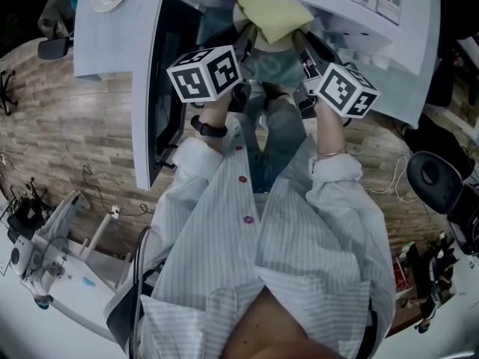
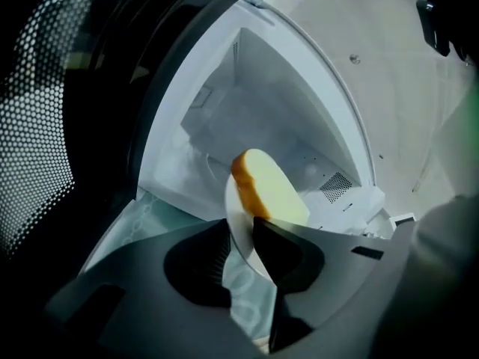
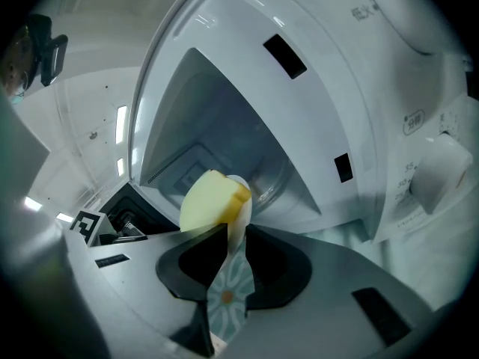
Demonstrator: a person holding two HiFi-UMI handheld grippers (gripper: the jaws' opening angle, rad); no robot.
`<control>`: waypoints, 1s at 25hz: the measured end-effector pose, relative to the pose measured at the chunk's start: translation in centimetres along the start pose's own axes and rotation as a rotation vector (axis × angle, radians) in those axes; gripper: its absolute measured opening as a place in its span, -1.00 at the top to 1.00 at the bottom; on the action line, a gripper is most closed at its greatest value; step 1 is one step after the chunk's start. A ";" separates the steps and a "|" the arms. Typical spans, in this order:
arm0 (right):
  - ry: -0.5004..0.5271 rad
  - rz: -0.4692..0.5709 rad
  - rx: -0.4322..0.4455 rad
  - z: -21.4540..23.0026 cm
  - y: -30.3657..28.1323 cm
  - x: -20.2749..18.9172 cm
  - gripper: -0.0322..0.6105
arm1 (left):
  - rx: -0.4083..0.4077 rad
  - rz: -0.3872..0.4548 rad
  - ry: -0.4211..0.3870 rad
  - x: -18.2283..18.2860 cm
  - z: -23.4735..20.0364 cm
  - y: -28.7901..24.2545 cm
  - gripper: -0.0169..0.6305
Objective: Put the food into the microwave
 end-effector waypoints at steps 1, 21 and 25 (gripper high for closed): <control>0.000 0.007 -0.006 0.1 -0.2 0.1 0.66 | 0.002 0.002 0.001 0.1 -0.1 -0.2 0.67; 0.070 0.109 -0.076 1.1 -2.9 1.1 0.63 | 0.043 -0.008 -0.103 1.9 -1.6 -3.0 0.61; 0.088 0.111 -0.092 1.5 -3.5 1.5 0.62 | 0.047 -0.015 -0.120 2.3 -1.8 -3.9 0.61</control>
Point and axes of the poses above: the fingertips, and each gripper's own axes: y backward along the fingers, z to its right, x out of its top, the point moved 3 cm from there along y, backward along the fingers, and after that the axes turned 4 degrees about -x, right-handed, at the moved point
